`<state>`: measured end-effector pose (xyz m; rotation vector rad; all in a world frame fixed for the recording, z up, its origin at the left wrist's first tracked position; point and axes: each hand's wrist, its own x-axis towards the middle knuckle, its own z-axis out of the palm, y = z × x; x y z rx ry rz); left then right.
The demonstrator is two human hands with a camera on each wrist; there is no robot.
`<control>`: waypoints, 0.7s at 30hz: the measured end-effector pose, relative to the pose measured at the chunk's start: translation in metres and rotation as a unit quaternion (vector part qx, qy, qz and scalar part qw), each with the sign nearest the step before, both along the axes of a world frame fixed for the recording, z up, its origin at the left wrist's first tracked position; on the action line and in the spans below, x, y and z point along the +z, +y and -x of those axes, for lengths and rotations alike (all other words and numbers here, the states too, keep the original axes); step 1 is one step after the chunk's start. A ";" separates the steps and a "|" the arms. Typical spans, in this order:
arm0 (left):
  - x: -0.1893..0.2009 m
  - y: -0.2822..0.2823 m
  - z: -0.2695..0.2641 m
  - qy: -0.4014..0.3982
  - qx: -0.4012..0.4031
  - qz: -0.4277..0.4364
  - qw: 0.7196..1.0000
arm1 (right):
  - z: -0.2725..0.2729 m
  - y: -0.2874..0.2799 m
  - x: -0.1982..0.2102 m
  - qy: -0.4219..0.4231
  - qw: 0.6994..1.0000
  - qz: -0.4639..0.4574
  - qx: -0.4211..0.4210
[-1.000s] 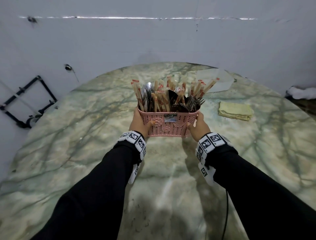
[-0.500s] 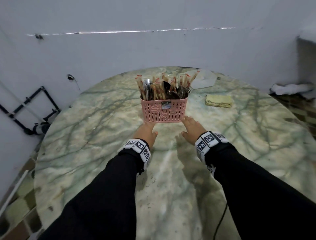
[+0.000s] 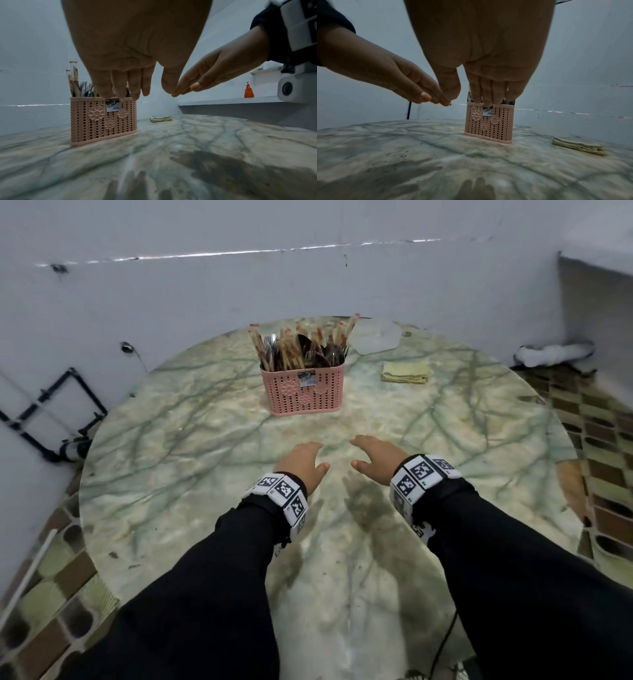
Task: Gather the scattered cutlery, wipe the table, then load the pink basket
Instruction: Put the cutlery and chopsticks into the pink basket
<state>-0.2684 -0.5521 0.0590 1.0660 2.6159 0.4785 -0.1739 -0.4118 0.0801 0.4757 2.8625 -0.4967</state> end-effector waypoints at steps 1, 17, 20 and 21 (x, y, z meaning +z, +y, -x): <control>0.000 0.003 -0.006 0.000 0.001 0.006 1.000 | -0.006 0.004 0.000 -0.002 1.000 0.004 0.004; -0.003 0.094 -0.103 -0.045 0.114 0.003 0.992 | -0.077 0.105 0.000 -0.040 0.994 -0.017 0.097; -0.002 0.096 -0.102 -0.046 0.122 0.016 0.991 | -0.071 0.112 0.000 -0.032 0.994 -0.011 0.100; -0.002 0.097 -0.101 -0.044 0.123 0.020 0.991 | -0.069 0.113 -0.001 -0.030 0.994 -0.011 0.101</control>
